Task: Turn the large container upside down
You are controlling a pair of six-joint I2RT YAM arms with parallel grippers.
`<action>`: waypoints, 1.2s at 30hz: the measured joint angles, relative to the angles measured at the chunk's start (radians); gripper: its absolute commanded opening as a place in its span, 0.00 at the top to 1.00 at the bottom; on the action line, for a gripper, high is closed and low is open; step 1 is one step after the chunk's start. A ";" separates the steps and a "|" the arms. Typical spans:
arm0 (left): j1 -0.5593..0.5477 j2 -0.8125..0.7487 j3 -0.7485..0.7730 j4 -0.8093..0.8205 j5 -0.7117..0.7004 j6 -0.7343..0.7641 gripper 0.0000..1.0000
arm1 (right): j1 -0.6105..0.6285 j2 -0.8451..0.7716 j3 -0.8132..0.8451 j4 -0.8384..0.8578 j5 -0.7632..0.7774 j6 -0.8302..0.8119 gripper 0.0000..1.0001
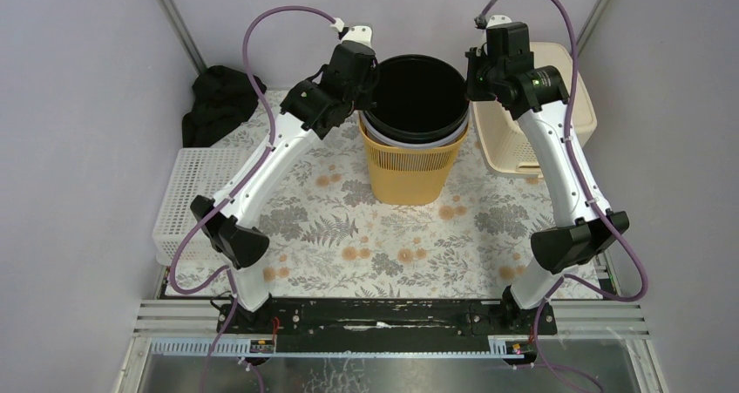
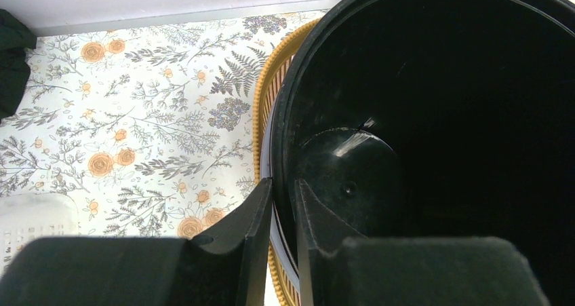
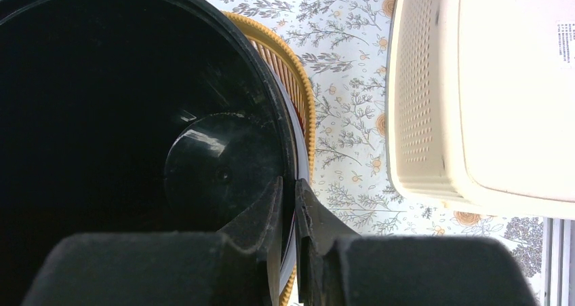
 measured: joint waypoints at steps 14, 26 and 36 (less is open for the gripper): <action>0.000 -0.001 0.000 0.001 0.026 -0.006 0.50 | 0.000 -0.026 0.000 -0.002 0.001 0.005 1.00; -0.006 -0.016 0.000 0.005 0.045 -0.016 0.39 | 0.008 -0.049 0.002 -0.003 -0.004 0.012 1.00; -0.006 -0.018 0.006 0.002 0.049 -0.021 0.32 | 0.009 -0.049 0.046 -0.015 -0.005 0.012 1.00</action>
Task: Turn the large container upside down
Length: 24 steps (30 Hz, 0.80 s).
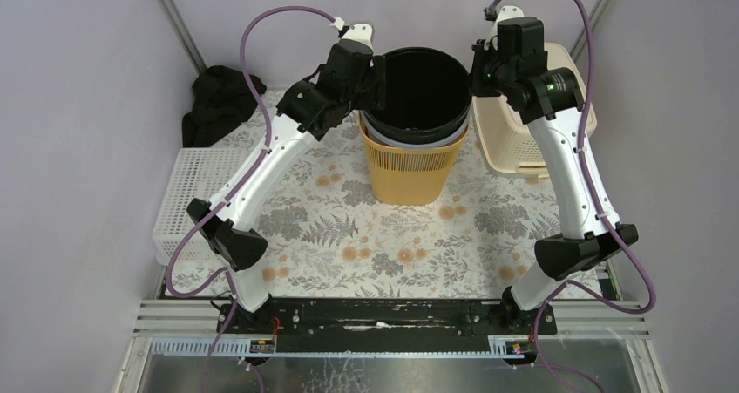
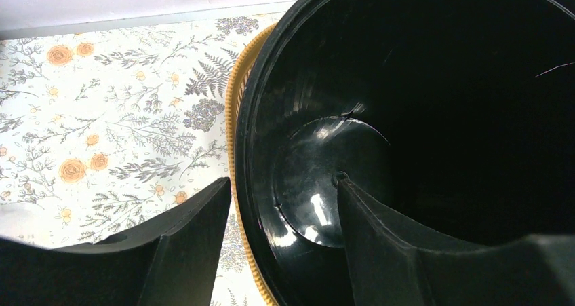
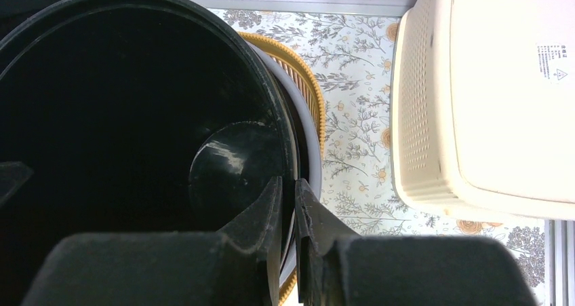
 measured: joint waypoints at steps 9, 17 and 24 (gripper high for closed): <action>0.000 0.002 0.065 -0.034 0.002 -0.011 0.29 | 0.000 -0.012 0.034 -0.011 -0.005 0.006 1.00; 0.000 0.023 0.156 -0.066 0.029 -0.026 0.31 | 0.000 -0.040 0.034 -0.010 -0.030 0.023 1.00; 0.000 0.070 0.164 -0.132 0.038 -0.031 0.31 | 0.000 -0.069 0.031 -0.009 -0.045 0.027 1.00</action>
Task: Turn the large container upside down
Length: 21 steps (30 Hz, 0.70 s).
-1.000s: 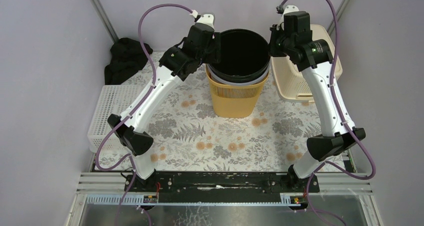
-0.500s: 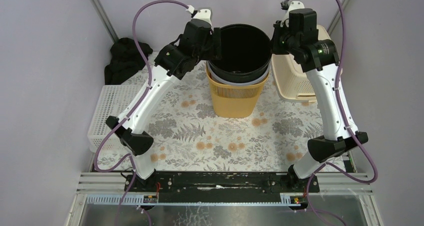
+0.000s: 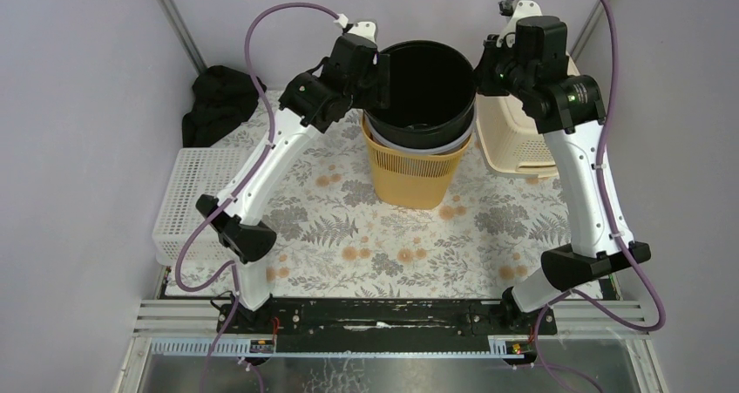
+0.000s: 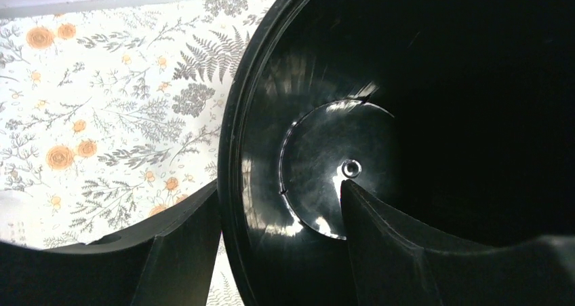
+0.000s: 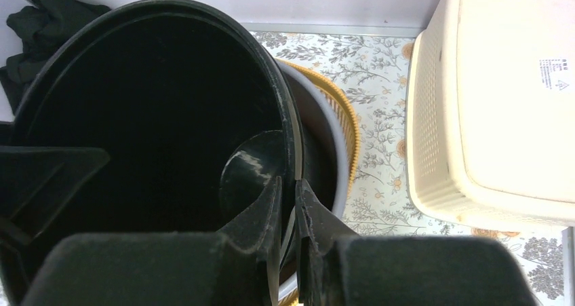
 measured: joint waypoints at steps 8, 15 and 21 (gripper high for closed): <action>0.010 0.011 0.009 -0.045 0.042 -0.014 0.53 | 0.000 -0.030 -0.044 0.013 -0.003 0.006 1.00; 0.039 0.013 0.010 -0.064 0.066 -0.042 0.86 | 0.000 -0.047 -0.073 0.010 -0.013 0.008 1.00; 0.054 0.021 0.010 -0.053 0.069 -0.065 0.97 | 0.005 -0.064 -0.082 0.023 -0.040 0.014 1.00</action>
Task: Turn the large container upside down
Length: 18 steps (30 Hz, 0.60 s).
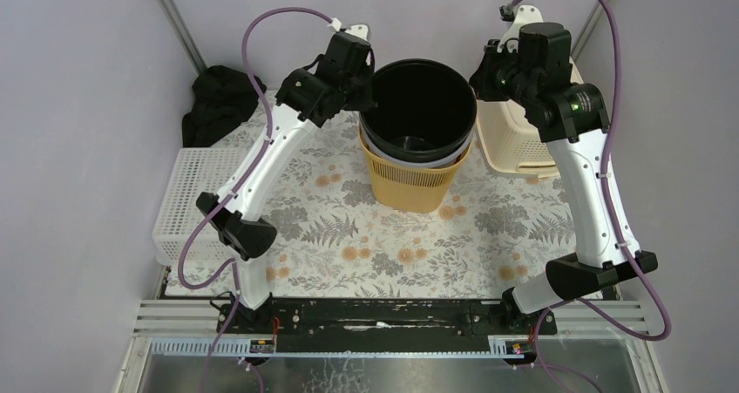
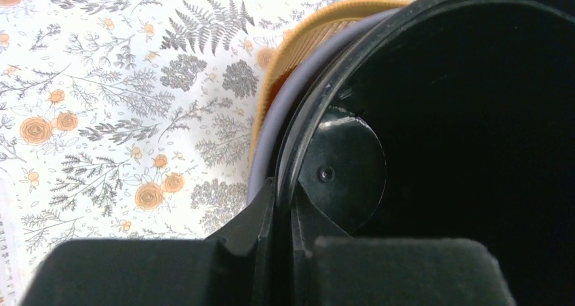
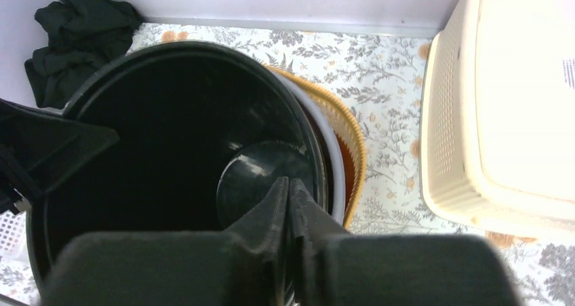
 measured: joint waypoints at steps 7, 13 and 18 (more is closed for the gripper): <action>-0.015 0.000 0.000 -0.029 0.026 0.020 0.98 | 0.000 0.000 0.000 0.029 -0.005 -0.001 0.65; -0.009 -0.002 -0.004 -0.016 0.024 0.019 0.98 | 0.000 0.001 0.000 0.021 0.016 -0.003 0.44; -0.009 -0.023 -0.029 0.000 0.029 0.018 0.99 | 0.000 0.011 0.000 -0.018 0.027 -0.006 0.43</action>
